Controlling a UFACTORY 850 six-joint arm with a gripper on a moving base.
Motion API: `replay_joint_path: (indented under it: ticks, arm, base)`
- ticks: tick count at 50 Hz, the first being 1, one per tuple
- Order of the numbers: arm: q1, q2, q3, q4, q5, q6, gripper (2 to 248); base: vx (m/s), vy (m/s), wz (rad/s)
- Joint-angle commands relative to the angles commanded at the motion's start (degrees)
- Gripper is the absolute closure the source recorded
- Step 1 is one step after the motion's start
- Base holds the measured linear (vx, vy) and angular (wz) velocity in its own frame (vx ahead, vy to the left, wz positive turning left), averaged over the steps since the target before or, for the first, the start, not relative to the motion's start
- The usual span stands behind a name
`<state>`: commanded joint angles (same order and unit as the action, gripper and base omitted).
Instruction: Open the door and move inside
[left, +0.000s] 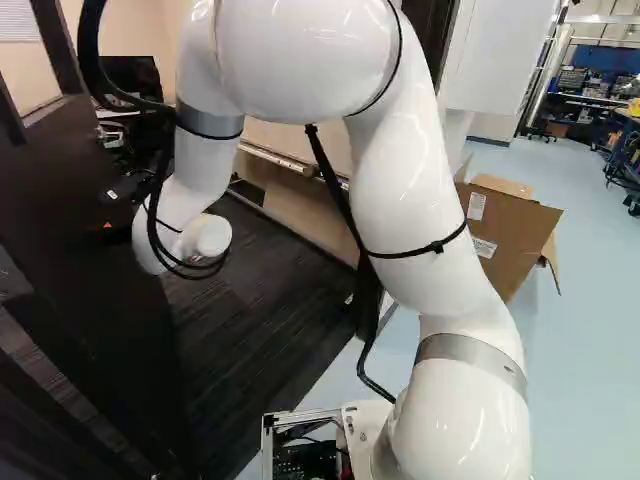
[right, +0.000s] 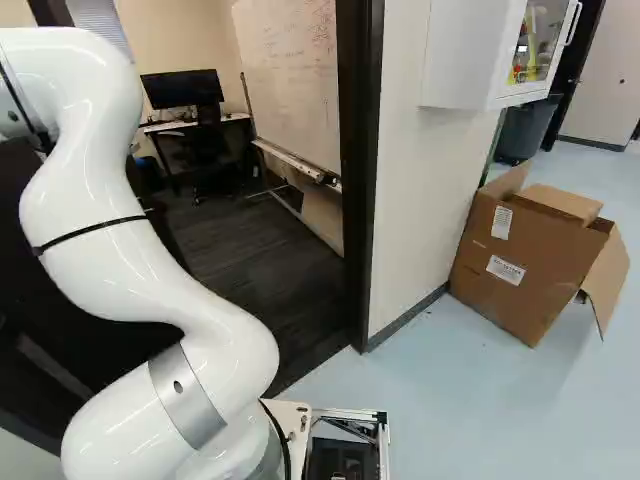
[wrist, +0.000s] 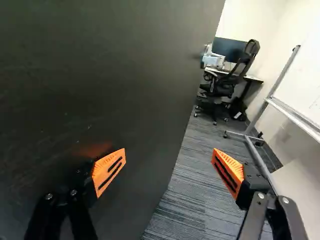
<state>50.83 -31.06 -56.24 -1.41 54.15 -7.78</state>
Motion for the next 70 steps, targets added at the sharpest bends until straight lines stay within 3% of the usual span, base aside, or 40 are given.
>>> replay_joint_path:
  ticks: [26, 70]
  arm:
    - [0.73, -1.62, -2.16, -3.41, 0.0, 0.0, 3]
    - [1.93, -4.55, -6.12, -12.62, 0.0, 0.0, 3]
  base:
    - [0.0, 0.0, 0.0]
    - [0.0, 0.0, 0.0]
